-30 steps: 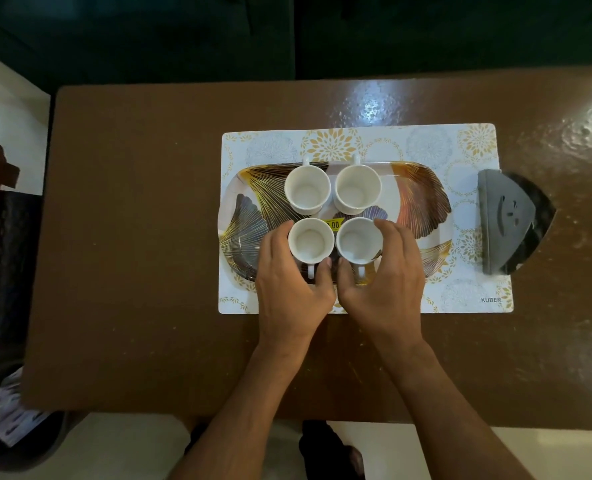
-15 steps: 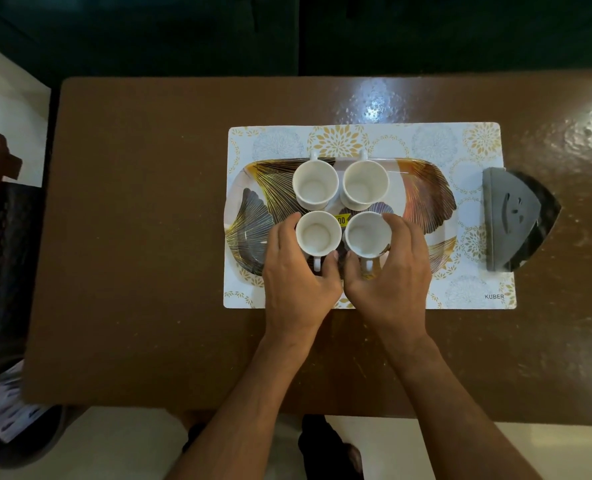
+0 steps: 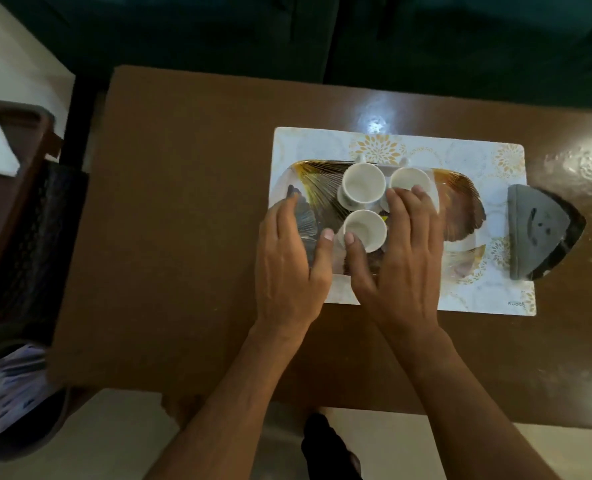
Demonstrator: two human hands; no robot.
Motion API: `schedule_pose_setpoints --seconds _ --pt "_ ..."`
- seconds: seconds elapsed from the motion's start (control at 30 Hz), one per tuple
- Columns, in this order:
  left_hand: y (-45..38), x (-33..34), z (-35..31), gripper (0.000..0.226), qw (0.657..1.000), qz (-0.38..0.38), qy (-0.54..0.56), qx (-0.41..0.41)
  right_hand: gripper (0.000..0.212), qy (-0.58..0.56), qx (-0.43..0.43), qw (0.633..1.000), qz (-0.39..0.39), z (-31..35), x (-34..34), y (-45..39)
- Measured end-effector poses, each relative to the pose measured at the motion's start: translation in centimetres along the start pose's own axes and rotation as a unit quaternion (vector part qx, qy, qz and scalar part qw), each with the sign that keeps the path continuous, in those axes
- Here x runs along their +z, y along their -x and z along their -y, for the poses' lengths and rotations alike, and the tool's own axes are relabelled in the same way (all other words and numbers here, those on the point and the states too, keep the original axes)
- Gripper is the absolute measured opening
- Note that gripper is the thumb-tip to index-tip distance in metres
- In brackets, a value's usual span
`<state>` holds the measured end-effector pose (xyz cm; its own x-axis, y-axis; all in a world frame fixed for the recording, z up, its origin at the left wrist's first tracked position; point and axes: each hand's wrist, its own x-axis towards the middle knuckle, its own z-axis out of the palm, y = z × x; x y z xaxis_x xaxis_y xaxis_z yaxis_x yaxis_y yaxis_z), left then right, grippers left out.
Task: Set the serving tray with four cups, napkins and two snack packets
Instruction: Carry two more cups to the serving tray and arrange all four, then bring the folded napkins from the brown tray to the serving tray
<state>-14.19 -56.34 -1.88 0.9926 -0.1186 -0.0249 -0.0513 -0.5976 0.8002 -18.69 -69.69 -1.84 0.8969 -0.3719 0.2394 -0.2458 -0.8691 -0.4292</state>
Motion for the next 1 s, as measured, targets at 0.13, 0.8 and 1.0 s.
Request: schedule_pose_setpoints --seconds 0.13,0.8,1.0 --pt "-0.4 -5.8 3.4 0.065 0.999 -0.018 -0.039 -0.001 0.067 0.003 -0.021 0.999 0.024 5.6 2.0 0.5" --pt "0.0 -39.3 27.0 0.063 0.974 -0.153 -0.116 -0.118 0.063 -0.076 -0.174 0.970 0.151 42.9 18.4 6.6" --pt "-2.2 -41.9 29.5 0.063 0.974 -0.155 -0.104 -0.127 0.062 -0.061 -0.195 0.962 0.180 47.2 22.0 5.8"
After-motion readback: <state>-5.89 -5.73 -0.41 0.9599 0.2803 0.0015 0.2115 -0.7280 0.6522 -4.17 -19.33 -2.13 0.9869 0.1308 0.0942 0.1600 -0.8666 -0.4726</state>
